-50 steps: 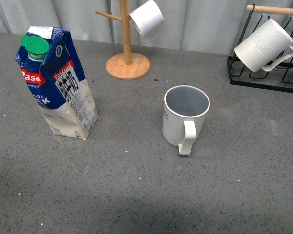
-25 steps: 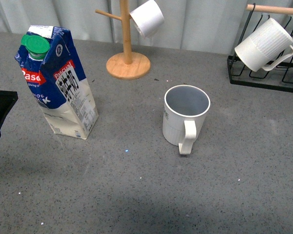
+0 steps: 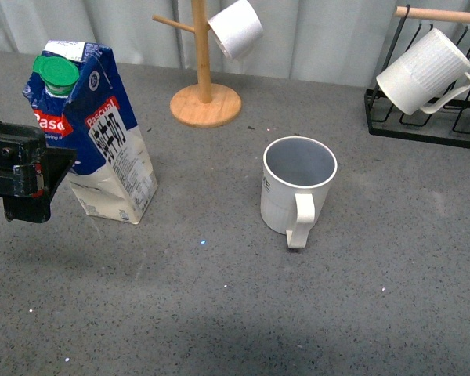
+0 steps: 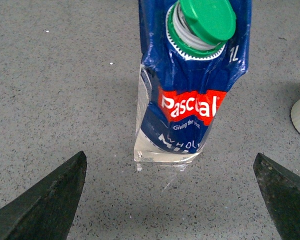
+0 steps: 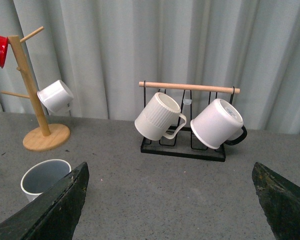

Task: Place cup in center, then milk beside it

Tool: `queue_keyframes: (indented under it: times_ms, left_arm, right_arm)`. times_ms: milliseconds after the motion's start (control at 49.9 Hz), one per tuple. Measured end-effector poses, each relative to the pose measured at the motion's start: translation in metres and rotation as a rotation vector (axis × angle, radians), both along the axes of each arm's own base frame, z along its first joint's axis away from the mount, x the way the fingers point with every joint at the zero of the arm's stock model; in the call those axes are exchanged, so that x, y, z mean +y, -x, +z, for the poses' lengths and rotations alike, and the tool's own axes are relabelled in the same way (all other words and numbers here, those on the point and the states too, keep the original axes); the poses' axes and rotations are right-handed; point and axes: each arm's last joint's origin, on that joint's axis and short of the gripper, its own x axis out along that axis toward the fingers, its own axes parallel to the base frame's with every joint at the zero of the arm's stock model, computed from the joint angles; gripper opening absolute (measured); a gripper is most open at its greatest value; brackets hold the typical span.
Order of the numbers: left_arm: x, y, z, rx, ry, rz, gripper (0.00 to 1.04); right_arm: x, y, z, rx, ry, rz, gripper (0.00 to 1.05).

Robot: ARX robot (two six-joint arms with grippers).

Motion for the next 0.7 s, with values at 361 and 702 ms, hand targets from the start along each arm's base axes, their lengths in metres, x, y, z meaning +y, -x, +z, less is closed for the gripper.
queue_keyframes:
  times_ms: [361,702]
  left_arm:
    - [-0.001,-0.023,-0.005,0.018,-0.018,-0.024,0.98]
    - [0.001,-0.039,-0.006,0.020,0.011,0.011,0.98]
  right_arm:
    - [0.000,0.000,0.000,0.000,0.000,0.000,0.95]
    - [0.000,0.000,0.000,0.000,0.000,0.000,0.95]
